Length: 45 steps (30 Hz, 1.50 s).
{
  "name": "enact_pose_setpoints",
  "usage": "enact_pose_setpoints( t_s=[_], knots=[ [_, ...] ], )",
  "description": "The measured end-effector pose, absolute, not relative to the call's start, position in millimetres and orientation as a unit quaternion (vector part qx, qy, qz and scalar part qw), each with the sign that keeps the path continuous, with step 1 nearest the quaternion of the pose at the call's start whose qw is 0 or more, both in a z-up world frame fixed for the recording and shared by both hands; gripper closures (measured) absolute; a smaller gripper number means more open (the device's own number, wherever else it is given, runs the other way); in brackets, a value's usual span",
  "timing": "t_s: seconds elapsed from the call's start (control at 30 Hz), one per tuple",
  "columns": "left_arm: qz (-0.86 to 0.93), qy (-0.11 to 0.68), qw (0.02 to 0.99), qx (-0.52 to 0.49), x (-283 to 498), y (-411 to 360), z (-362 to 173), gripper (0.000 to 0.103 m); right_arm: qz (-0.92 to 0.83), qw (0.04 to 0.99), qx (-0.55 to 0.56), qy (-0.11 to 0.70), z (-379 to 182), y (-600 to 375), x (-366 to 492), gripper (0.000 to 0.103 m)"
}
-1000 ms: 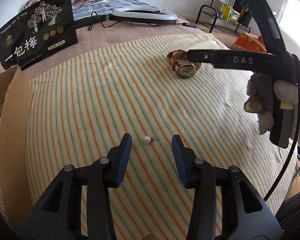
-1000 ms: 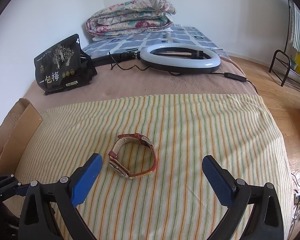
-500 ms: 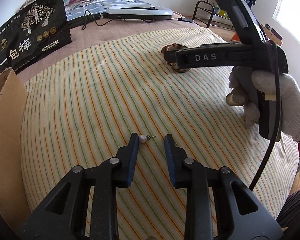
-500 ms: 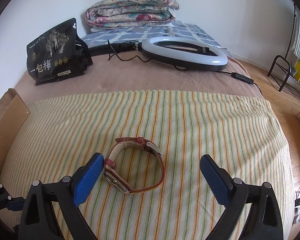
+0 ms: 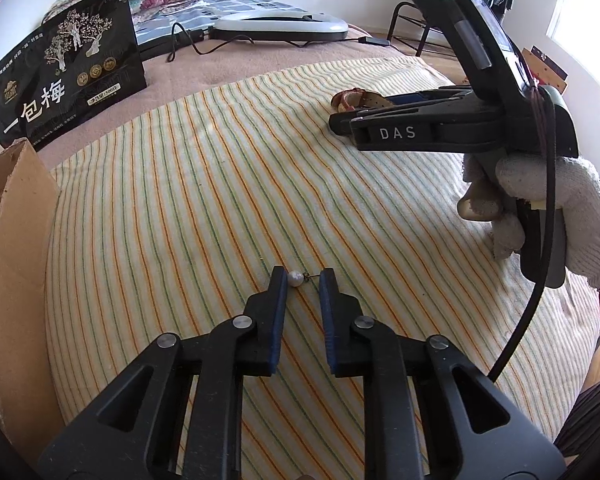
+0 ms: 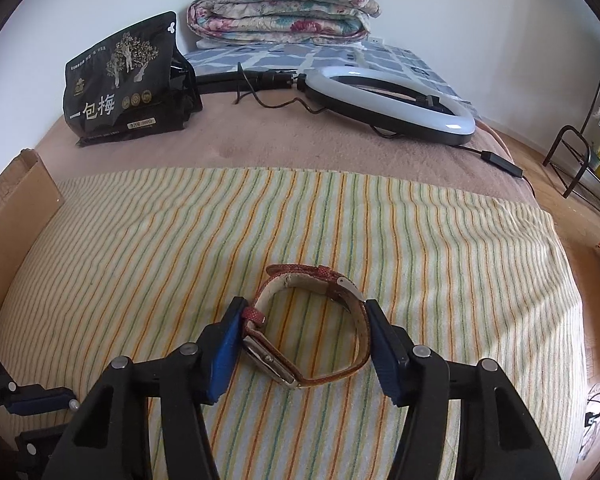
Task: Organize jewelry
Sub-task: 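Grasp the white pearl earring with the left tool while the right tool grasps the wristwatch, then carry the earring and watch over the box with both tools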
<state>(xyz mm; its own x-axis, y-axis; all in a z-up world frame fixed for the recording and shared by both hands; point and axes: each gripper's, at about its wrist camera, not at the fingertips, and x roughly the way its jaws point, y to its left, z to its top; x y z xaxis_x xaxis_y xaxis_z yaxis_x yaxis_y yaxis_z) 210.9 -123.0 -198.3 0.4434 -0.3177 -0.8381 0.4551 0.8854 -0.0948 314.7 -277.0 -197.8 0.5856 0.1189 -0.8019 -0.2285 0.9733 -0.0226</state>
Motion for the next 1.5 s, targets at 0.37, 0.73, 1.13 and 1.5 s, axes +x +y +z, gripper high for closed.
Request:
enact_pose_setpoints(
  t_s=[0.37, 0.73, 1.13, 1.5],
  knots=[
    [-0.227, 0.477, 0.845, 0.079, 209.4, -125.1, -200.6, 0.092, 0.103, 0.89, -0.058, 0.44, -190.2, -282.1, 307.1, 0.043],
    [-0.217, 0.484, 0.845, 0.065, 214.6, -129.1, -199.8, 0.069, 0.108, 0.891, -0.055, 0.438, -189.7, -282.1, 306.9, 0.043],
    [-0.209, 0.47, 0.854, 0.076, 211.0, -134.2, -200.6, 0.087, 0.11, 0.89, -0.058, 0.438, -190.0, -282.2, 305.0, 0.043],
    [-0.209, 0.454, 0.864, 0.066, 204.2, -128.5, -180.6, 0.087, 0.117, 0.895, -0.054, 0.427, -168.3, -280.5, 293.0, 0.043]
  ],
)
